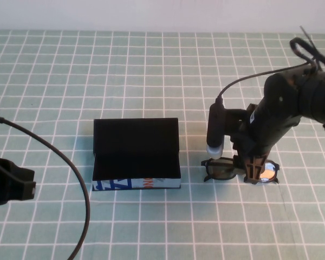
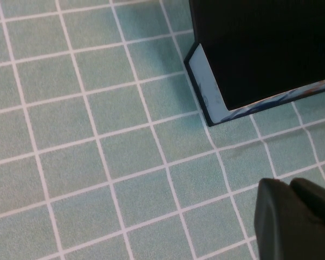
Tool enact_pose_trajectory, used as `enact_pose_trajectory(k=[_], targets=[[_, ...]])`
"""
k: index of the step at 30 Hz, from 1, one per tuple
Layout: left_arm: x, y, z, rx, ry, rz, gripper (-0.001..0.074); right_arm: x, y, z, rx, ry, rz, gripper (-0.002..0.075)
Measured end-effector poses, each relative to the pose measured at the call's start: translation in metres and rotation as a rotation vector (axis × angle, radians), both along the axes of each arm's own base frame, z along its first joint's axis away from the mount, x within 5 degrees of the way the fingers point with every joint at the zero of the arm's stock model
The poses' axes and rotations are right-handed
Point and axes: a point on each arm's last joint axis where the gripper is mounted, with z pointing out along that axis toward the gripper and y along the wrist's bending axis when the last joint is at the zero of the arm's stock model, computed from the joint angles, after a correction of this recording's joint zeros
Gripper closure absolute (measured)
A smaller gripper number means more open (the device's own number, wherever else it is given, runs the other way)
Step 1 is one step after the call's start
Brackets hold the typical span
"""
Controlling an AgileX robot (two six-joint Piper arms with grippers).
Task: Return glasses to glasses case
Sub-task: Pick up the glasses from the table, then place the glasses in the glasses case
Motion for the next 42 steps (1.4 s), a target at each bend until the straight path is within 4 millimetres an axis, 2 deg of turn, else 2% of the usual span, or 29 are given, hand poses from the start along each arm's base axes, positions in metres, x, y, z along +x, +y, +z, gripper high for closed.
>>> enact_pose_trajectory(k=[7, 10, 13, 17, 20, 22, 25, 30, 35, 39, 42], targets=[[0.000, 0.000, 0.000, 0.003, -0.002, -0.005, 0.0734, 0.007, 0.003, -0.019, -0.010, 0.014, -0.001, 0.0326], [0.000, 0.000, 0.000, 0.002, -0.003, -0.006, 0.0734, 0.007, 0.003, -0.022, -0.012, 0.019, -0.001, 0.0354], [0.000, 0.000, 0.000, 0.002, -0.003, -0.006, 0.0734, 0.007, 0.003, -0.022, -0.015, 0.024, -0.001, 0.0427], [0.000, 0.000, 0.000, 0.002, -0.003, -0.006, 0.0734, 0.005, 0.002, -0.023, -0.022, 0.043, 0.000, 0.0565], [0.000, 0.000, 0.000, 0.002, -0.003, -0.006, 0.0734, 0.004, 0.002, -0.016, -0.014, 0.045, -0.003, 0.0661], [0.000, 0.000, 0.000, 0.002, -0.003, -0.006, 0.0734, 0.003, 0.002, -0.014, -0.012, 0.042, -0.003, 0.0696], [0.000, 0.000, 0.000, 0.002, -0.004, -0.005, 0.0734, 0.003, 0.001, -0.011, -0.017, 0.030, 0.002, 0.0705], [0.001, 0.000, 0.000, 0.002, -0.010, -0.002, 0.0734, -0.001, -0.001, 0.010, 0.000, -0.021, 0.005, 0.0706], [0.001, 0.000, 0.001, 0.002, -0.016, 0.001, 0.0734, -0.004, 0.003, 0.040, 0.067, -0.015, -0.013, 0.0707], [0.001, 0.000, 0.001, 0.002, -0.018, 0.001, 0.0734, -0.002, 0.020, 0.072, 0.182, -0.008, 0.007, 0.0708], [0.001, 0.000, 0.001, 0.002, -0.018, 0.001, 0.0734, -0.007, 0.042, 0.096, 0.238, -0.031, 0.070, 0.0708]])
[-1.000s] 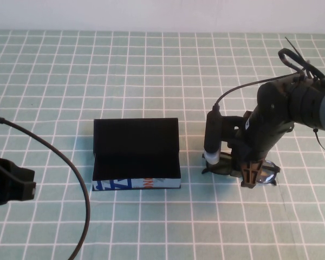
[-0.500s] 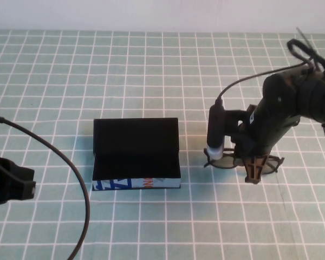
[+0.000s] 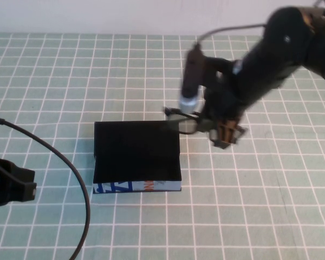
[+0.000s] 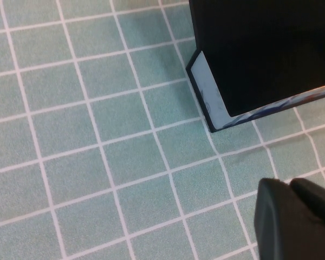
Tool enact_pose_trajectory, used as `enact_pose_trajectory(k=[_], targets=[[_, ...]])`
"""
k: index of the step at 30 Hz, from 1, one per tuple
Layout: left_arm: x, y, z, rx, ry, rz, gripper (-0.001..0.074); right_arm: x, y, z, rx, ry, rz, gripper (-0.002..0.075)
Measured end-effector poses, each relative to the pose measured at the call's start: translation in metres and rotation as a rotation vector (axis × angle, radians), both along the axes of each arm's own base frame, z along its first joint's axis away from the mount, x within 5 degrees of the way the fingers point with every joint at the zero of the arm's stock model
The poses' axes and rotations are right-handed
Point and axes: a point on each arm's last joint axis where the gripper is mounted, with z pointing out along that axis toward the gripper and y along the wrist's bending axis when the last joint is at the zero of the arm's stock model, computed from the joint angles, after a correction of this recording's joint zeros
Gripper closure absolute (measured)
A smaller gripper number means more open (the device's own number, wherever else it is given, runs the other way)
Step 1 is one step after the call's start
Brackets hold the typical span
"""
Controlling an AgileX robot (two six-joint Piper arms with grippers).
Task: Return glasses to glasses case
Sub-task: Place the glasses in the glasses case
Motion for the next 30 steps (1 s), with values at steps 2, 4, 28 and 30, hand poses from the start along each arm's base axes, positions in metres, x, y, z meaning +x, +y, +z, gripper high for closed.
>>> enact_pose_trajectory(k=[2, 4, 28, 30], targets=[[0.000, 0.000, 0.000, 0.000, 0.000, 0.000, 0.0734, -0.004, 0.018, 0.011, 0.023, -0.015, 0.048, 0.0709], [0.000, 0.000, 0.000, 0.000, 0.000, 0.000, 0.0734, -0.007, 0.035, 0.014, 0.034, -0.018, 0.091, 0.0709], [0.000, 0.000, 0.000, 0.000, -0.001, 0.000, 0.0735, 0.008, 0.122, -0.065, -0.001, 0.036, 0.206, 0.0709], [0.000, 0.000, 0.000, 0.000, -0.001, 0.000, 0.0735, 0.009, 0.122, -0.070, -0.006, 0.059, 0.189, 0.0709]])
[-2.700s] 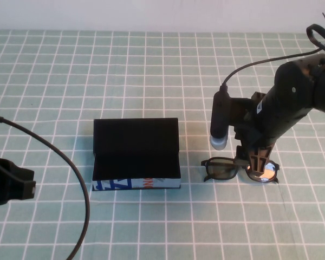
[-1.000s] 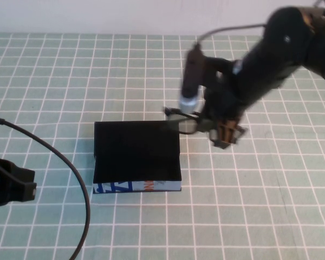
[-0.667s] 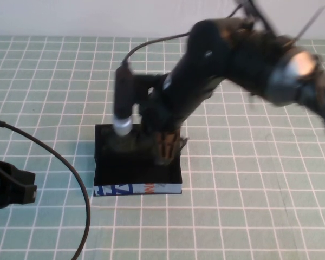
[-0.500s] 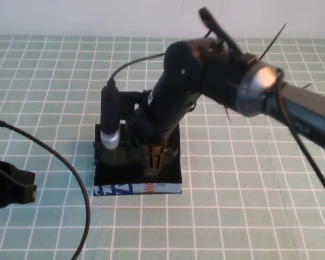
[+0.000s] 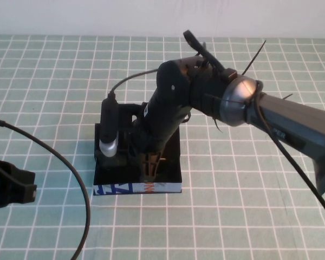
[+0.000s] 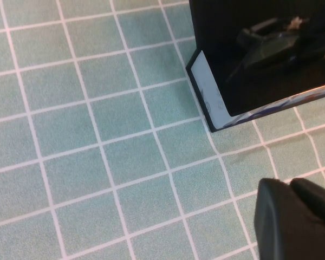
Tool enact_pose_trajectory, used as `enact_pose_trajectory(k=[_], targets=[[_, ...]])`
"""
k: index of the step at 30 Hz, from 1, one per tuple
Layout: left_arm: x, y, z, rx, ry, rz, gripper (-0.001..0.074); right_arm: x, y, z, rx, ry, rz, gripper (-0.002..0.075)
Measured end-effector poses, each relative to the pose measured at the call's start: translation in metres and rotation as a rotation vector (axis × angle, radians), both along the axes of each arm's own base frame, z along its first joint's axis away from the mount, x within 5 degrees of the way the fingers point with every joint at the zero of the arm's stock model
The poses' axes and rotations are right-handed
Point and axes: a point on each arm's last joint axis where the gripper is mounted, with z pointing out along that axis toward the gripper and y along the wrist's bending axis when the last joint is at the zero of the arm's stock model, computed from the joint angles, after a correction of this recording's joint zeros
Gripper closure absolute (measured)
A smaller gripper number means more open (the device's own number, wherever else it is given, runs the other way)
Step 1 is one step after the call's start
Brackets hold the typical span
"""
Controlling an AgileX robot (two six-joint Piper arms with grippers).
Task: Return glasses to glasses case
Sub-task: Place the glasses in the glasses case
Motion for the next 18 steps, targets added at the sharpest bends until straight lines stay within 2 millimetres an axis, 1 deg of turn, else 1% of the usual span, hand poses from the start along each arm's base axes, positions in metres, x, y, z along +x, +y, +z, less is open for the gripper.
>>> enact_pose_trajectory(k=[3, 6, 9, 11, 15, 18], targets=[[0.0000, 0.0000, 0.0000, 0.000, 0.000, 0.000, 0.0735, -0.0001, -0.0004, -0.0049, -0.018, 0.021, -0.007, 0.0709], [0.0000, 0.0000, 0.0000, 0.000, 0.000, 0.000, 0.0734, 0.0003, -0.0010, -0.0047, -0.025, 0.015, -0.006, 0.0708], [0.0000, 0.0000, 0.0000, 0.000, 0.000, 0.000, 0.0734, 0.0007, -0.0015, -0.0049, -0.032, 0.010, -0.005, 0.0691], [0.0000, 0.0000, 0.0000, 0.000, 0.000, 0.000, 0.0734, 0.0008, -0.0016, -0.0050, -0.033, 0.008, -0.004, 0.0666], [0.0000, 0.0000, 0.0000, 0.000, 0.000, 0.000, 0.0734, 0.0017, -0.0016, -0.0048, -0.033, -0.002, -0.006, 0.0594], [0.0000, 0.0000, 0.0000, 0.000, 0.000, 0.000, 0.0734, 0.0022, -0.0012, -0.0046, -0.028, -0.008, -0.008, 0.0561]])
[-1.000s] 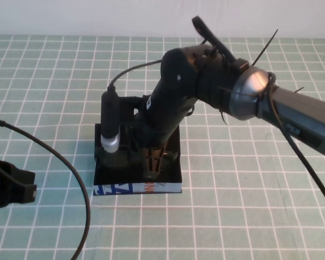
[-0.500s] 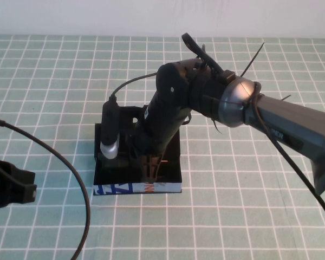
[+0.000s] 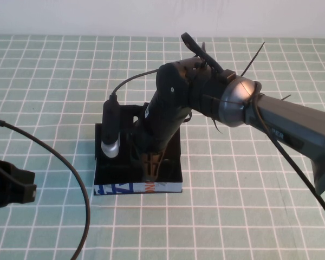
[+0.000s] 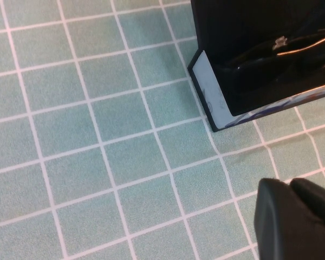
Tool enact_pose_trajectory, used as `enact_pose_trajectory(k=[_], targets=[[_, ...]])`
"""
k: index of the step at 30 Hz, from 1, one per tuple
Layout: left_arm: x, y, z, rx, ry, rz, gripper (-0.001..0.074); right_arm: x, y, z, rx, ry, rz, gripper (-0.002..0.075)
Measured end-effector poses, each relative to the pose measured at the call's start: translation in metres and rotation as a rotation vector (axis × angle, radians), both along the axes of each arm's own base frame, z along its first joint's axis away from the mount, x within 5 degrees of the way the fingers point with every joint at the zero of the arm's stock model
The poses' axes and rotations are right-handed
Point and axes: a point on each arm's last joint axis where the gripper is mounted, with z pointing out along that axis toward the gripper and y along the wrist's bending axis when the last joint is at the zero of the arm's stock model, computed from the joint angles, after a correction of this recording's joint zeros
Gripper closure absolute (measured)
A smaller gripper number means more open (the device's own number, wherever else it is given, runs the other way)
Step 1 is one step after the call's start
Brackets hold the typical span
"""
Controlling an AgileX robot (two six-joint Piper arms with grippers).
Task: Return glasses to glasses case
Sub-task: Place the glasses in the glasses case
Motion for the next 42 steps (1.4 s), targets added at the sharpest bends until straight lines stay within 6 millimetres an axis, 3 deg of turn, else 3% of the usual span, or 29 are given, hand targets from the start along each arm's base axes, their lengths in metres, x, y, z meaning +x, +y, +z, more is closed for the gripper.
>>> enact_pose_trajectory(k=[4, 7, 12, 15, 20, 27, 36, 42], targets=[[0.000, 0.000, 0.000, 0.005, -0.006, -0.003, 0.0735, 0.001, 0.000, 0.003, 0.013, -0.017, -0.004, 0.0551], [0.000, 0.000, 0.000, 0.025, -0.019, -0.035, 0.0735, 0.002, 0.001, 0.017, 0.041, -0.049, -0.010, 0.0555], [0.001, -0.003, -0.001, 0.043, -0.036, -0.103, 0.0735, 0.010, -0.002, 0.058, 0.206, -0.030, -0.119, 0.0647], [0.006, -0.003, -0.007, 0.047, -0.008, -0.112, 0.0735, 0.011, -0.009, 0.069, 0.251, 0.037, -0.147, 0.0707], [0.014, -0.005, -0.017, 0.047, 0.042, -0.114, 0.0735, 0.001, -0.015, 0.054, 0.137, 0.200, -0.096, 0.0734], [0.015, -0.006, -0.018, 0.034, 0.048, -0.110, 0.0735, 0.006, -0.008, 0.020, 0.095, 0.291, -0.104, 0.0737], [0.015, -0.006, -0.017, 0.032, 0.049, -0.109, 0.0735, 0.012, -0.002, -0.009, 0.076, 0.337, -0.121, 0.0737], [0.015, -0.006, -0.017, 0.032, 0.049, -0.109, 0.0735, 0.020, -0.003, -0.016, 0.096, 0.313, -0.152, 0.0737]])
